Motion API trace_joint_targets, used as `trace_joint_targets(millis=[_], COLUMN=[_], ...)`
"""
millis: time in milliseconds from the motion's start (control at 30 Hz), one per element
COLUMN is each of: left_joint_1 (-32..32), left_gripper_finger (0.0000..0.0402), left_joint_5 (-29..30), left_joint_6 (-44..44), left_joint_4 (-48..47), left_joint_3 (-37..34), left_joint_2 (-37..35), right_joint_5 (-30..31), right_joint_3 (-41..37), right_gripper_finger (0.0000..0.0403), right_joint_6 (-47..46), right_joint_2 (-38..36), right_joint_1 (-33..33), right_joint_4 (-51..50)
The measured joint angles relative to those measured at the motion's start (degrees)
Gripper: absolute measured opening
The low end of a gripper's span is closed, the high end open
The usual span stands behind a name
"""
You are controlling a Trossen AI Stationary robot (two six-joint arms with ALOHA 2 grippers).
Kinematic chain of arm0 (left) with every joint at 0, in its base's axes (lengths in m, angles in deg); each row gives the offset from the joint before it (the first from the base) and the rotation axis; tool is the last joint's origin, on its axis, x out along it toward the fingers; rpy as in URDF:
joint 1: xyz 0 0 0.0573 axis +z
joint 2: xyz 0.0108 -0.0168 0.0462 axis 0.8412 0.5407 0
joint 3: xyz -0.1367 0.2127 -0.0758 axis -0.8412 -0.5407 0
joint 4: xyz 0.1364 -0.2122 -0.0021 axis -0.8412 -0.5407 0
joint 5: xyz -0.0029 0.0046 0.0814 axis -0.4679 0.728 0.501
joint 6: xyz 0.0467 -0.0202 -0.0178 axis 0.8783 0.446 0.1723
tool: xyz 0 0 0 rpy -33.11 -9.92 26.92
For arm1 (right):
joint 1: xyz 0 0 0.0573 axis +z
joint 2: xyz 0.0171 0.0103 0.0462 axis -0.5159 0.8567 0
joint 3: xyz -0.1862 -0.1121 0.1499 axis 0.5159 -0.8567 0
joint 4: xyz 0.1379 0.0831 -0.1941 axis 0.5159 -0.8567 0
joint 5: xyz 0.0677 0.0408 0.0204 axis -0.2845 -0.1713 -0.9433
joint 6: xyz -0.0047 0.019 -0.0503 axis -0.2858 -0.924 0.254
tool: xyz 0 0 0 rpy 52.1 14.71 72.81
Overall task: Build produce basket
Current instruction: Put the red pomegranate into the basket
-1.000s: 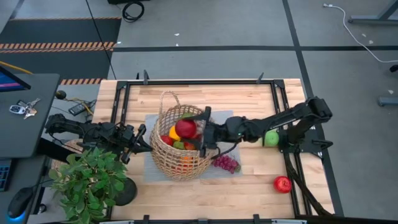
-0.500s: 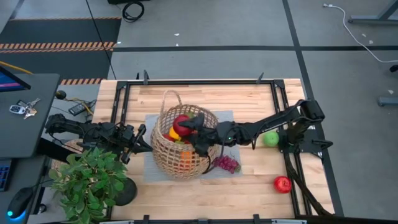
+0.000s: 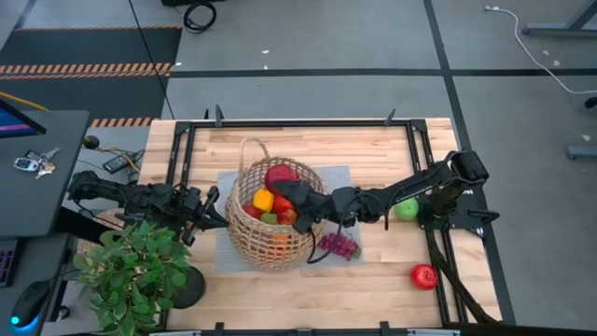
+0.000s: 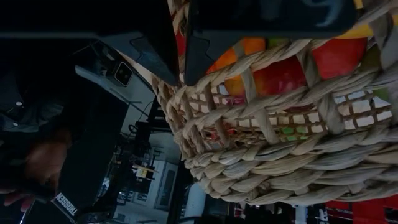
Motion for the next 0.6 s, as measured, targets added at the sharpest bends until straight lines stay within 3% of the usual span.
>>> trace_joint_targets(millis=[133,333,500,600], left_joint_1=[0.0,0.0,0.0,0.0], left_gripper_finger=[0.003,0.0031,0.0036,0.0033], left_joint_5=[0.0,0.0,0.0,0.0], left_joint_6=[0.0,0.0,0.0,0.0], left_joint_4=[0.0,0.0,0.0,0.0], left_joint_3=[0.0,0.0,0.0,0.0], left_joint_2=[0.0,0.0,0.0,0.0], right_joint_5=[-0.1,-0.2,-2.2,-4.0], right_joint_3=[0.0,0.0,0.0,0.0], right_gripper_finger=[0.0352,0.0352,0.0352,0.0352], right_joint_6=[4.4,1.9,-7.7,-20.1], right_joint_2=[0.0,0.0,0.0,0.0], right_joint_1=[0.1,-0.2,-1.6,-2.8], right_joint_4=[0.1,0.2,5.0,13.5])
